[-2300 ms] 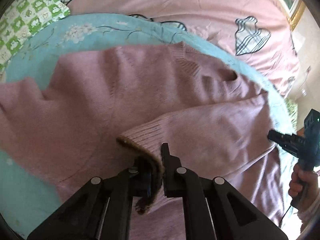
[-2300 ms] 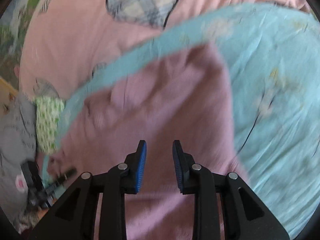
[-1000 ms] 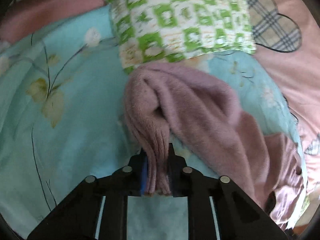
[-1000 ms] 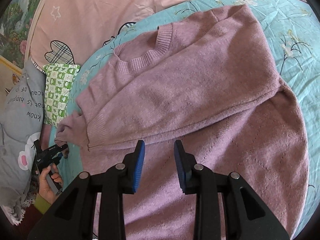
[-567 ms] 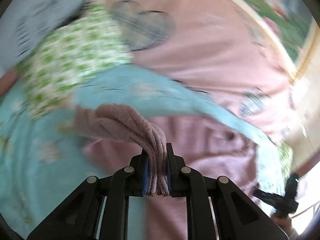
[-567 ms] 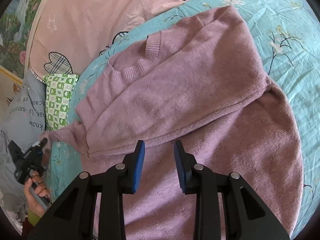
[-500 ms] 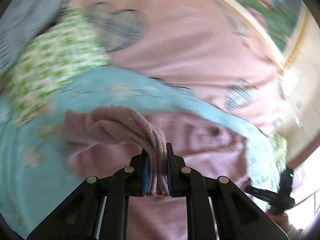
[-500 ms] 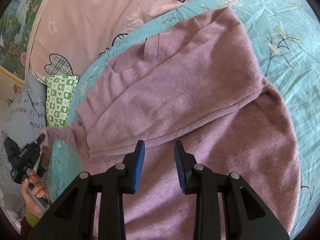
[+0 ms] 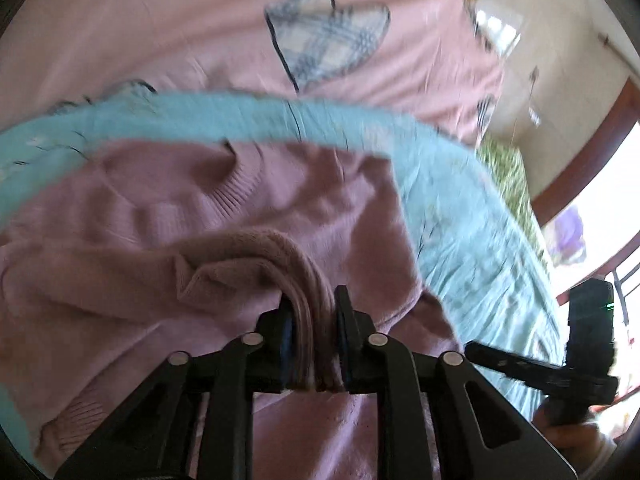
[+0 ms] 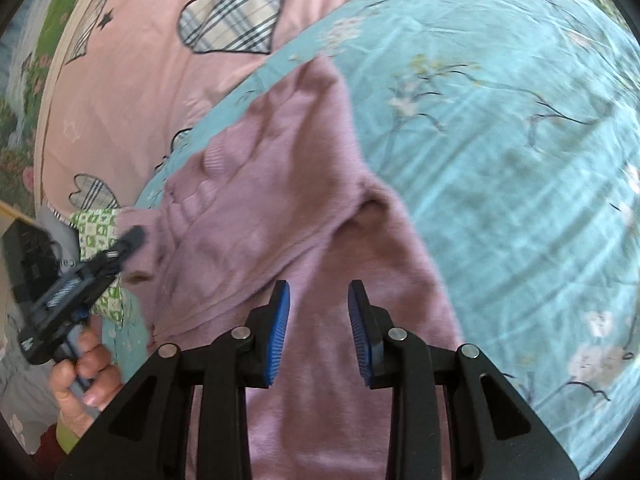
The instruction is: Fold small clothes
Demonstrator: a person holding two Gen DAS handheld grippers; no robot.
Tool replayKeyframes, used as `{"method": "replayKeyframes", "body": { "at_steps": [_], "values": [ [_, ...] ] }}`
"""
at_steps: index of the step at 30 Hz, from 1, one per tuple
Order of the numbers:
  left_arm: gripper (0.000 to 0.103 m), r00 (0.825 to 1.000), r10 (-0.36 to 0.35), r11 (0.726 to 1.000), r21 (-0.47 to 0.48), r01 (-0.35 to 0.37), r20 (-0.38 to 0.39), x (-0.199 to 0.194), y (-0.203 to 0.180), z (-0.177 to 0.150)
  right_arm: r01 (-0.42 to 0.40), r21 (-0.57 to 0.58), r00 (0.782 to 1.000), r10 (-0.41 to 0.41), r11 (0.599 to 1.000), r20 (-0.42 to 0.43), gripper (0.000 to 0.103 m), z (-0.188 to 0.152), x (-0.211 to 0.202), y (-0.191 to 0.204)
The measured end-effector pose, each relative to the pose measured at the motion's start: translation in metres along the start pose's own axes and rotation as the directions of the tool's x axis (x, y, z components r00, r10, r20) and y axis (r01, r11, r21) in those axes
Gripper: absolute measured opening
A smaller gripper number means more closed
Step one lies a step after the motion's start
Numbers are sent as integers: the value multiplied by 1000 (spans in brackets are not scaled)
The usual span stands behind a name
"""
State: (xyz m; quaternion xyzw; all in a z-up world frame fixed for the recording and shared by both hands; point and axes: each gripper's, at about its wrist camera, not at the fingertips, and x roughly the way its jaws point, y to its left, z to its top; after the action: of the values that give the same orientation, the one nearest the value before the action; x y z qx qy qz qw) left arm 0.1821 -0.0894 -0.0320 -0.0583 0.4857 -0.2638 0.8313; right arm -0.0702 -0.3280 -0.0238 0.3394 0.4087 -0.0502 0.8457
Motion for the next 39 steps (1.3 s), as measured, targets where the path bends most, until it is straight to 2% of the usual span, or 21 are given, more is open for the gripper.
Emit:
{"method": "replayKeyframes", "body": {
  "at_steps": [3, 6, 7, 9, 12, 15, 16, 19, 22, 24, 28, 29, 30, 31, 33, 34, 35, 37, 39],
  "values": [
    [27, 999, -5, 1000, -8, 4, -36, 13, 5, -4, 5, -8, 1000, -5, 1000, 1, 32, 3, -3, -4],
    [46, 999, -20, 1000, -22, 19, -29, 5, 12, -12, 8, -30, 1000, -9, 1000, -8, 33, 5, 1, 0],
    [49, 1000, -13, 1000, -26, 12, -22, -2, 15, -16, 10, -41, 1000, -10, 999, -12, 35, 6, 5, 5],
    [49, 1000, 5, 1000, -30, -5, -14, -17, 25, -24, 5, -59, 1000, -6, 998, -15, 50, 7, 10, 11],
    [54, 998, 58, 997, -56, -58, 3, -44, 46, -39, -8, -119, 1000, 5, 993, -19, 55, 7, 21, 29],
    [57, 988, 157, 980, -127, -154, 11, -69, 86, -59, -14, -220, 999, 6, 975, -36, 55, 5, 34, 52],
    [57, 979, 205, 966, -165, -200, 9, -78, 105, -67, -17, -261, 999, 7, 965, -41, 55, 3, 39, 61],
    [57, 957, 289, 929, -240, -282, -8, -92, 144, -84, 4, -413, 999, -24, 911, -42, 55, -5, 55, 92],
    [57, 938, 345, 895, -294, -335, -19, -101, 176, -97, 44, -575, 996, -80, 817, -38, 55, -15, 79, 121],
    [57, 929, 368, 880, -309, -360, -33, -101, 192, -102, 75, -611, 991, -127, 788, -42, 55, -16, 96, 130],
    [57, 926, 372, 883, -282, -374, -64, -90, 202, -108, 102, -644, 974, -206, 758, -88, 53, -14, 133, 136],
    [57, 923, 378, 882, -272, -383, -73, -86, 203, -109, 88, -640, 970, -212, 764, -119, 40, -11, 139, 135],
    [57, 918, 387, 880, -261, -396, -87, -81, 202, -108, 68, -623, 964, -211, 779, -158, 14, -7, 142, 133],
    [57, 915, 392, 880, -251, -404, -100, -76, 201, -108, 40, -594, 962, -192, 803, -196, 5, -2, 140, 132],
    [57, 918, 387, 885, -244, -397, -91, -76, 198, -108, -67, -508, 964, -75, 859, -255, 6, 13, 124, 128],
    [57, 923, 377, 890, -244, -385, -80, -78, 197, -108, -161, -403, 956, 41, 901, -291, 6, 28, 109, 122],
    [57, 925, 372, 894, -240, -379, -74, -79, 196, -108, -221, -314, 946, 125, 923, -300, 6, 42, 98, 115],
    [57, 924, 377, 898, -215, -383, -73, -81, 193, -111, -283, -201, 937, 225, 938, -269, 5, 68, 77, 100],
    [57, 916, 390, 896, -194, -400, -89, -76, 193, -112, -296, -131, 935, 260, 946, -241, 5, 89, 67, 83]
  ]
}}
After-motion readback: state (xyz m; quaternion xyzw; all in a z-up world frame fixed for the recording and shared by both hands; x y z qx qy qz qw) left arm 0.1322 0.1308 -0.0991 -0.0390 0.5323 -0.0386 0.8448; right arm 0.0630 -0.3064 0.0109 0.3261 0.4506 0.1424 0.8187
